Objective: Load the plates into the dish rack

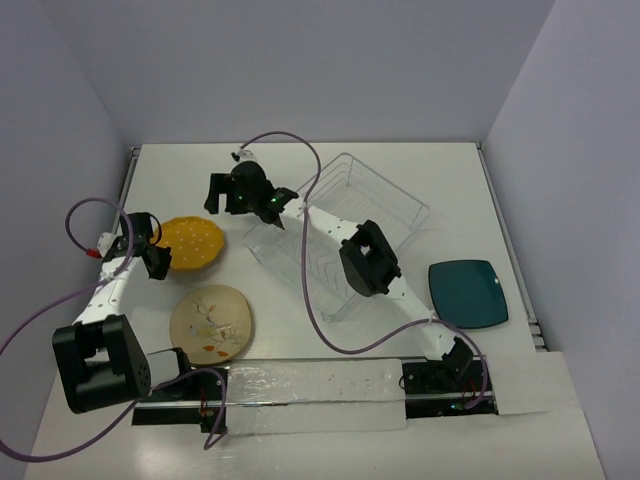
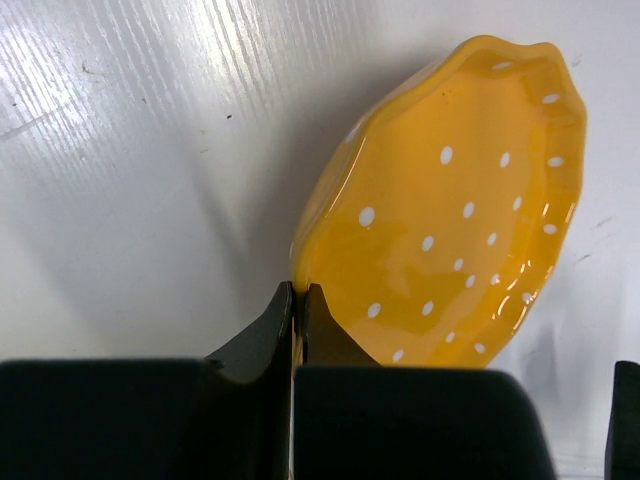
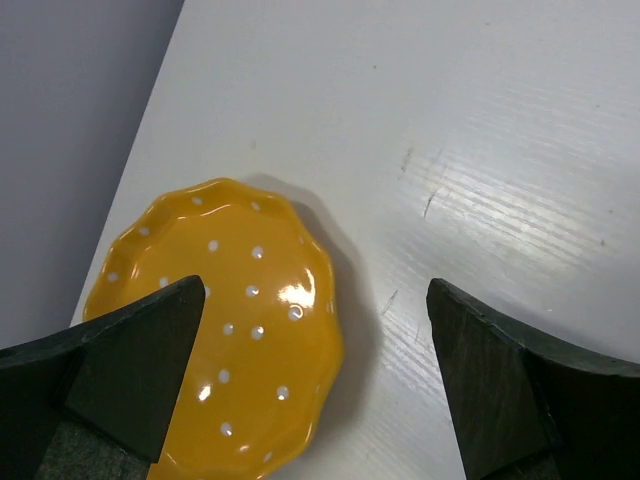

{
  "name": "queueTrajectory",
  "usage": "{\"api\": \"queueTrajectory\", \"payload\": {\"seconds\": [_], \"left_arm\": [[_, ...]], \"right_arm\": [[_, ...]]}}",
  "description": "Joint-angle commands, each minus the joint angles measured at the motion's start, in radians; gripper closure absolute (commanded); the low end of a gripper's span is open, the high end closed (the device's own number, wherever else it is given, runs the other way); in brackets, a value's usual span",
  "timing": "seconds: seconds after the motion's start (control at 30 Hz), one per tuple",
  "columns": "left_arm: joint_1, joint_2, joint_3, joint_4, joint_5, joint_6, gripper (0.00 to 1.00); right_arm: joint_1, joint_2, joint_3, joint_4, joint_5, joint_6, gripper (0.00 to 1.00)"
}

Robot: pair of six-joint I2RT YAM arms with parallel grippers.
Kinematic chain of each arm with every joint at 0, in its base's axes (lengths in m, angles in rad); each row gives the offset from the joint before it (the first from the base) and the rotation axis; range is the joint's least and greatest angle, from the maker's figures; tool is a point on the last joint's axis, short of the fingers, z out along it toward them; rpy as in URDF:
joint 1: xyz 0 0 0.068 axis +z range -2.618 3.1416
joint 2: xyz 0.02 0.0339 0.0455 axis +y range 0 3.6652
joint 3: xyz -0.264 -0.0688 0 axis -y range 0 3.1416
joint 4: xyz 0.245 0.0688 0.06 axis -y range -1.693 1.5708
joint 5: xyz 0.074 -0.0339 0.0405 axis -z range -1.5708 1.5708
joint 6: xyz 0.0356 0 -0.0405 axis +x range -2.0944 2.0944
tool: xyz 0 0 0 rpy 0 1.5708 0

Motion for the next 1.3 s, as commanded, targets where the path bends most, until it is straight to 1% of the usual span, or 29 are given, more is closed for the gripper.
{"api": "queueTrajectory", "payload": {"seconds": [0.0,0.03,0.1,0.13,0.2,0.3,0.37,0.47,0.6,0.63,0.73,0.8,0.87,1.07,1.17,1.27], "left_arm": [[0.0,-0.055,0.039,0.058,0.028,-0.003,1.0],[0.0,-0.049,0.046,0.056,0.035,-0.001,1.0],[-0.001,-0.04,0.058,0.051,0.045,0.002,1.0],[-0.002,-0.039,0.062,0.048,0.044,0.0,1.0],[-0.004,-0.045,0.068,0.044,0.039,0.0,1.0],[-0.01,-0.054,0.068,0.043,0.037,-0.002,1.0],[-0.012,-0.062,0.069,0.043,0.035,-0.005,1.0],[-0.017,-0.062,0.079,0.035,0.036,-0.007,1.0],[-0.028,-0.075,0.086,0.032,0.034,-0.009,1.0],[-0.029,-0.077,0.089,0.025,0.034,-0.01,1.0],[-0.032,-0.09,0.102,0.015,0.037,-0.01,1.0],[-0.037,-0.103,0.112,0.013,0.034,-0.006,1.0],[-0.039,-0.112,0.116,0.015,0.039,-0.002,1.0],[-0.054,-0.12,0.134,0.003,0.054,0.0,1.0],[-0.06,-0.129,0.139,-0.005,0.05,0.0,1.0],[-0.064,-0.133,0.144,-0.011,0.047,0.001,1.0]], "right_arm": [[0.015,-0.08,-0.039,0.059,-0.039,-0.034,0.0],[0.019,-0.104,-0.059,0.069,-0.08,-0.158,0.0],[0.032,-0.162,-0.105,0.07,-0.224,-0.442,0.0],[0.04,-0.217,-0.175,0.071,-0.256,-0.557,0.0],[0.058,-0.313,-0.309,0.078,-0.269,-0.812,0.0],[0.066,-0.405,-0.437,0.093,-0.341,-1.048,0.0],[0.069,-0.456,-0.503,0.106,-0.398,-1.099,0.0],[0.077,-0.477,-0.542,0.139,-0.475,-1.156,0.0],[0.112,-0.477,-0.57,0.147,-0.517,-1.276,0.0],[0.128,-0.475,-0.575,0.16,-0.496,-1.301,0.0],[0.159,-0.46,-0.594,0.215,-0.438,-1.311,0.0],[0.176,-0.436,-0.598,0.27,-0.349,-1.306,0.0],[0.197,-0.417,-0.594,0.297,-0.297,-1.327,0.0],[0.233,-0.39,-0.612,0.356,-0.261,-1.31,0.0],[0.237,-0.361,-0.611,0.427,-0.196,-1.281,0.0],[0.239,-0.331,-0.594,0.431,-0.188,-1.28,0.0]]}}
